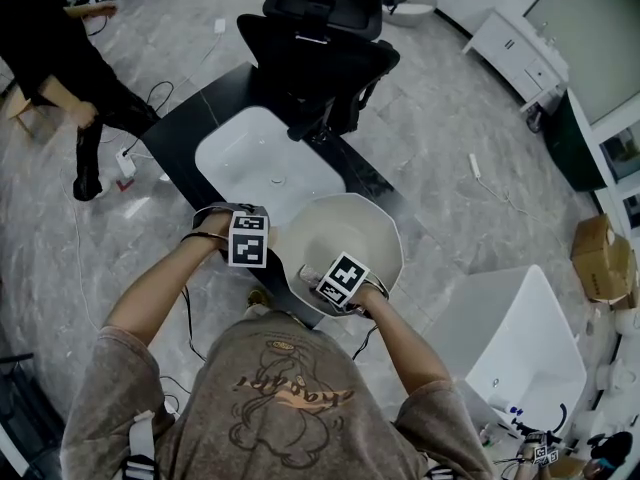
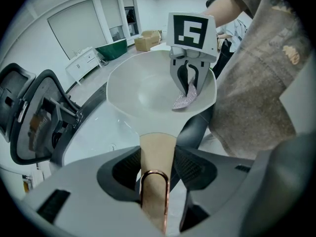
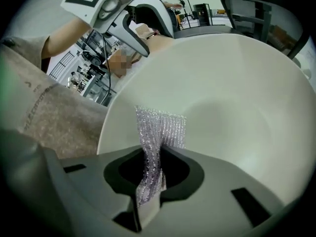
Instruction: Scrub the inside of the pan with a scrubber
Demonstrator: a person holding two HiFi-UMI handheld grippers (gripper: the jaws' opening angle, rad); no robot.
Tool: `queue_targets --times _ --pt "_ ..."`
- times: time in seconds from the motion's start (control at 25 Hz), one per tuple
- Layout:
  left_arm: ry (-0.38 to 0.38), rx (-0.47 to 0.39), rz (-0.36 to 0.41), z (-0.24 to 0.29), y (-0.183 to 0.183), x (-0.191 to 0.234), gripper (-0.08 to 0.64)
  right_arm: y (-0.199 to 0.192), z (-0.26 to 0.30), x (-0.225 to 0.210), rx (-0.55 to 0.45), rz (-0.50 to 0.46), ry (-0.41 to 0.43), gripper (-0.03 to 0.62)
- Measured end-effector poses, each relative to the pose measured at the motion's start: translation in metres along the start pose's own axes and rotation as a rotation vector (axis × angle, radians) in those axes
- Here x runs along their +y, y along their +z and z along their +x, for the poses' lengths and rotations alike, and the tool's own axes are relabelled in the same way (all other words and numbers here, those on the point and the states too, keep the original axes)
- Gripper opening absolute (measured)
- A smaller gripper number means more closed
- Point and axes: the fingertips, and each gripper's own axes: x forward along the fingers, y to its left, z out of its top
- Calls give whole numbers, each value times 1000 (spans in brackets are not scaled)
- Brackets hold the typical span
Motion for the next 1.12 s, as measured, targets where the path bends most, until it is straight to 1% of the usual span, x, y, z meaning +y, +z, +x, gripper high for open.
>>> queue_targets --times 0.08,0.32,0.52,0.64,0.72,0.96,1.12 --pt "2 -1 -1 0 1 0 224 12 4 2 -19 -4 6 83" --pt "-1 3 1 2 -1 2 222 44 9 -10 -61 -2 -24 83" --pt "-5 4 2 1 -1 0 223 65 5 -22 -151 61 -35 81" --pt "-7 3 5 1 0 -1 224 75 1 -34 -204 99 -61 83" --pt "-7 2 6 1 1 -1 223 80 -1 -44 -230 108 -96 83" --pt "-7 3 7 1 -1 0 222 86 -12 -81 -269 107 -250 81" --pt "-7 -4 7 2 0 0 222 80 -21 -103 -261 126 -321 81"
